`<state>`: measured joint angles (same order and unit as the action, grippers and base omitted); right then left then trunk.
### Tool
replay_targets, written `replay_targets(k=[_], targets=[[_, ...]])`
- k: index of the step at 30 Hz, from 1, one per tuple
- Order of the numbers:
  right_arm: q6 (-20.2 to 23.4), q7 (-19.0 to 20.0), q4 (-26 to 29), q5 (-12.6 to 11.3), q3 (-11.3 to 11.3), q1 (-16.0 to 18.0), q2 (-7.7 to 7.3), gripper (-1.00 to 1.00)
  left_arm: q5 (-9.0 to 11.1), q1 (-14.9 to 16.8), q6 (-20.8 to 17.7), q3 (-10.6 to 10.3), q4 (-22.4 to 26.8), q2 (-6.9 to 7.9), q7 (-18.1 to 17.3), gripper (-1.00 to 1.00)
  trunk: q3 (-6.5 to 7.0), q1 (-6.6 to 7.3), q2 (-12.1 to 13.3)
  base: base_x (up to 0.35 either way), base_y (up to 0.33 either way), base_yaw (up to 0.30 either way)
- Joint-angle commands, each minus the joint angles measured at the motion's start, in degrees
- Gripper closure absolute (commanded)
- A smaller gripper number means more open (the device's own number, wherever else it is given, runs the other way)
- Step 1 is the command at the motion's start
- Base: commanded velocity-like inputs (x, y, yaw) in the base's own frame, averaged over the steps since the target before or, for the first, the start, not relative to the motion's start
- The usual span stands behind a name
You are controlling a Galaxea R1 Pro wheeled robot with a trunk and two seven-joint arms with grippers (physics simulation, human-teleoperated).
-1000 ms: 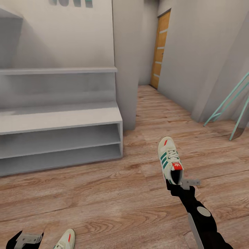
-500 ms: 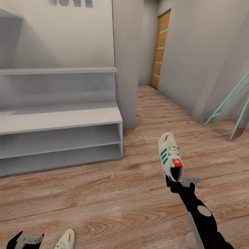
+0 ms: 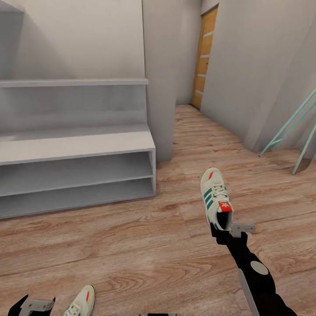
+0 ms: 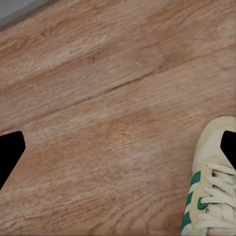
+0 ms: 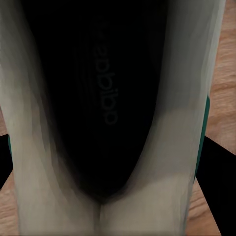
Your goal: Pick up the two gym shoes and the two sandals from the corridor floor and place them onto the hallstand (shoe rack) in the corridor, making sure they are on the rack and not on the floor. Arrange them so the two gym shoes are next to each other and the two sandals are next to each other.
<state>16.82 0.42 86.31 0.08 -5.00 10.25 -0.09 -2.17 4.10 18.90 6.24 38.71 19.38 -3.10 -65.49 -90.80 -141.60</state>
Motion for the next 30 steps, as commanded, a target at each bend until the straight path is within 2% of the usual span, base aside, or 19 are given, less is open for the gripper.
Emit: replay_targets(k=[1, 6, 8, 9, 12, 14, 18, 30], targets=[[0.32, 0.02, 0.10, 0.01, -0.01, 0.03, -0.02, 1.00, -0.25, 0.03, 0.17, 0.18, -0.05, -0.05, -0.32, -1.00, -0.33, -0.21, -0.44, 0.000, 0.000, 0.000], [0.32, 0.02, 0.11, 0.01, -0.01, 0.03, -0.01, 1.00, -0.59, 0.03, 0.17, -0.24, -0.04, -0.21, -0.32, -1.00, -1.63, -0.92, -1.66, 0.000, 0.000, 0.000], [0.32, 0.02, 0.14, 0.01, -0.01, 0.03, -0.03, 1.00, -2.59, 0.03, 0.17, -3.62, -0.15, -0.45, -0.32, -1.00, -2.13, -0.97, -1.69, 0.000, 0.000, 0.000], [0.32, 0.02, 0.14, 0.01, -0.01, 0.03, -0.03, 1.00, -2.78, 0.03, 0.17, -4.36, -0.23, -0.49, -0.32, -1.00, -2.40, -1.00, -1.70, 0.000, 0.000, 0.000], [0.32, 0.02, 0.15, 0.01, -0.01, 0.03, -0.04, 1.00, -3.31, 0.03, 0.17, -9.01, -0.95, -1.08, -0.31, -1.00, -3.29, -1.08, -1.75, 0.000, 0.000, 0.000], [0.32, 0.02, 0.15, 0.01, -0.01, 0.03, -0.04, 1.00, -3.34, 0.03, 0.17, -10.83, -1.19, -1.45, -0.29, -1.00, -3.91, -1.13, -1.77, 0.000, 0.000, 0.000], [0.32, 0.02, 0.16, 0.01, -0.01, 0.03, -0.03, 1.00, -3.36, 0.03, 0.17, -11.79, -1.32, -1.59, -0.32, -1.00, -4.70, -1.18, -1.80, 0.000, 0.000, 0.000], [0.32, 0.02, 0.13, 0.01, -0.01, 0.03, -0.05, 1.00, -3.37, 0.03, 0.17, -12.06, -1.72, -1.38, -0.32, -1.00, -5.16, -1.21, -1.81, 0.000, 0.000, 0.000]])
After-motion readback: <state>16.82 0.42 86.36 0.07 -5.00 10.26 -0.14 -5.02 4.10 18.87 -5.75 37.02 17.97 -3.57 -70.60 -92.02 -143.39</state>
